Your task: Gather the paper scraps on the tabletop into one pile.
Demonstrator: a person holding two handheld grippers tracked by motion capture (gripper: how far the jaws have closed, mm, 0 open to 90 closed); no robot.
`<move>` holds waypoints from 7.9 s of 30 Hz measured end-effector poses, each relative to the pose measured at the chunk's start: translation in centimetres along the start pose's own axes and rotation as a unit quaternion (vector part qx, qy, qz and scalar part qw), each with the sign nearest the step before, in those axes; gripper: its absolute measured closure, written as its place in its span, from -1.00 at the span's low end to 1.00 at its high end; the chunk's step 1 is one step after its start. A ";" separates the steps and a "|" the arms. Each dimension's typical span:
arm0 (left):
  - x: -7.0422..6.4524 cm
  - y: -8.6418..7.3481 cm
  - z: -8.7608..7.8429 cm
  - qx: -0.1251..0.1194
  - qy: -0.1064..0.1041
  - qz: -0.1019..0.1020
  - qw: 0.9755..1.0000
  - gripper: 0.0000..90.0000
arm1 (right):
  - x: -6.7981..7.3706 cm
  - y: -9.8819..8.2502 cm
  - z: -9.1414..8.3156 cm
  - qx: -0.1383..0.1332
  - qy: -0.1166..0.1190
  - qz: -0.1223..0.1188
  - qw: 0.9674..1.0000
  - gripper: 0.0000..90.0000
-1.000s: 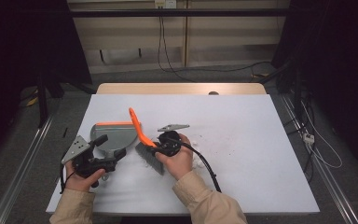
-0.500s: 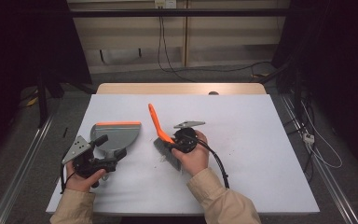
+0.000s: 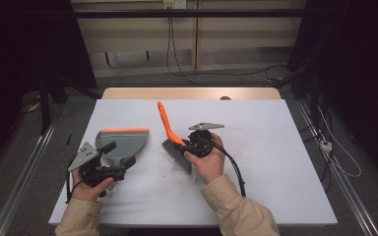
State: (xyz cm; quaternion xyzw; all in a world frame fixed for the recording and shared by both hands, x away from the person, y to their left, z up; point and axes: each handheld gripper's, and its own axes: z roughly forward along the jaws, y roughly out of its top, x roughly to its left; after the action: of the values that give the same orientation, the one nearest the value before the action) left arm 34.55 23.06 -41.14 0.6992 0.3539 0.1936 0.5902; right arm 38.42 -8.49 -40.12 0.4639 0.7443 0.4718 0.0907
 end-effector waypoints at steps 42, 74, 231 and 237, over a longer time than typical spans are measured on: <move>0.4 -0.1 -0.1 -0.002 0.003 -0.006 1.000 -0.88 | 0.7 0.2 3.6 -0.022 0.001 0.047 0.999 0.60; 0.4 -0.1 -0.2 -0.004 0.004 -0.005 1.000 -0.87 | -1.1 0.8 -0.1 -0.021 -0.066 0.024 0.997 0.59; 0.1 -0.4 0.4 0.009 -0.001 0.000 1.000 -0.87 | -9.3 0.8 -3.7 0.137 -0.110 -0.090 0.980 0.57; 0.0 -0.4 0.3 0.009 -0.001 0.002 1.000 -0.87 | -8.3 0.7 -4.0 0.175 -0.126 -0.090 0.972 0.59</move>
State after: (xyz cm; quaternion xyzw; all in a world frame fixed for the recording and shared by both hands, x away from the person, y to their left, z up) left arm 34.69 22.87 -41.60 0.7054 0.3539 0.1906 0.5838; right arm 41.13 -17.28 -39.97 0.4598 0.8365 0.2616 0.1430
